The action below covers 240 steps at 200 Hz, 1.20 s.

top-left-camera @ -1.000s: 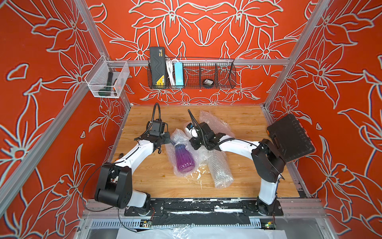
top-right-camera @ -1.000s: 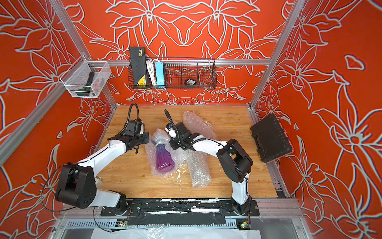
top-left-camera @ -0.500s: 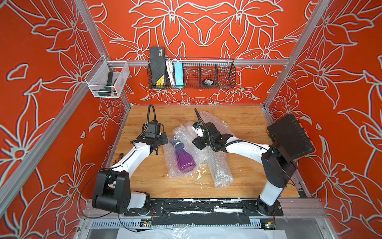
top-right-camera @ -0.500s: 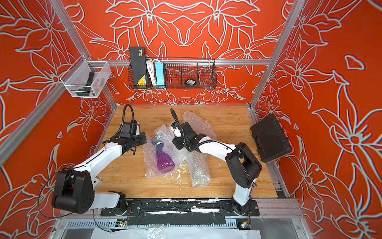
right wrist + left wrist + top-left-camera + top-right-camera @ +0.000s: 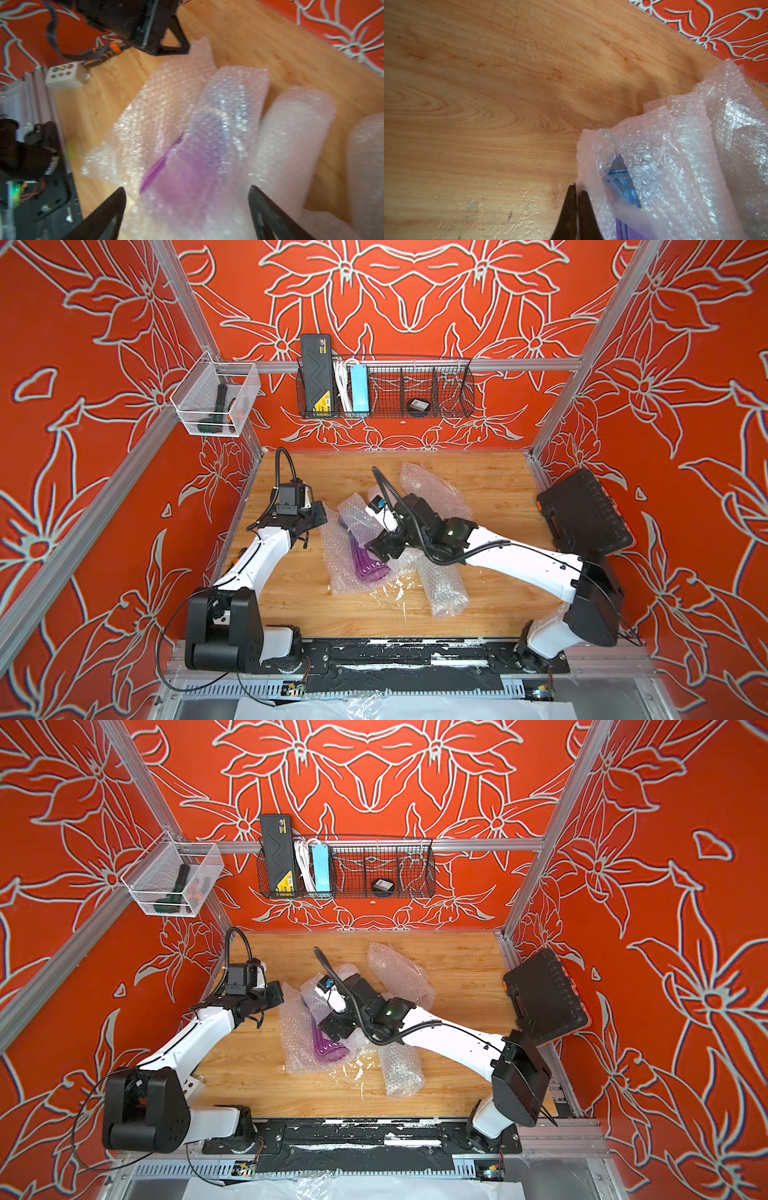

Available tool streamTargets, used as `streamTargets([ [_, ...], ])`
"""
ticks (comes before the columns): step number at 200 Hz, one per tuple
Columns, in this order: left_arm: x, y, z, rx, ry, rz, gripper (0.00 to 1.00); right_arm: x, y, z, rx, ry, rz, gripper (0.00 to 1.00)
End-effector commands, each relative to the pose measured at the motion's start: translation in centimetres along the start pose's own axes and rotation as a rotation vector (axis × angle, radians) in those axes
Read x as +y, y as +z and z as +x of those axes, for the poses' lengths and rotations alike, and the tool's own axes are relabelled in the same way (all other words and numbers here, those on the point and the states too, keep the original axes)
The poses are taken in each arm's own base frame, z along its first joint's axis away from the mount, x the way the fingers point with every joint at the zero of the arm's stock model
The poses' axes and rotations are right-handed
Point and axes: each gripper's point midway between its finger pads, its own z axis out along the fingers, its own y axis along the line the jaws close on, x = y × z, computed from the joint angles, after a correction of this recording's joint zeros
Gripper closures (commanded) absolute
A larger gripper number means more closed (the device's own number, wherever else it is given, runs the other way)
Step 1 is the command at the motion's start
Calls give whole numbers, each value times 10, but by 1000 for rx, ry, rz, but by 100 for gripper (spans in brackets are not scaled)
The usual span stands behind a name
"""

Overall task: Unwrap the vase from the bubble wrap
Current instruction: Unwrap the bubble wrap at the center of the board.

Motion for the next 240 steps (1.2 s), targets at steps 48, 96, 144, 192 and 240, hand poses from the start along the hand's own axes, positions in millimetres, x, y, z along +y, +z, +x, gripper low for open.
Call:
streamTargets([
  [48, -6, -34, -30, -121, 14, 5, 100, -9, 49, 46, 205, -38, 90, 3],
  [96, 4, -31, -28, -120, 17, -30, 100, -25, 46, 49, 168, -12, 143, 60],
  [144, 14, -23, -28, -106, 7, -67, 100, -44, 35, 55, 137, 37, 159, 89],
  [192, 32, -17, -26, -88, -46, -87, 100, -87, 19, 76, 130, 127, 194, 94],
  [240, 37, -26, -16, -93, -97, -95, 18, -85, 15, 81, 126, 125, 167, 86],
])
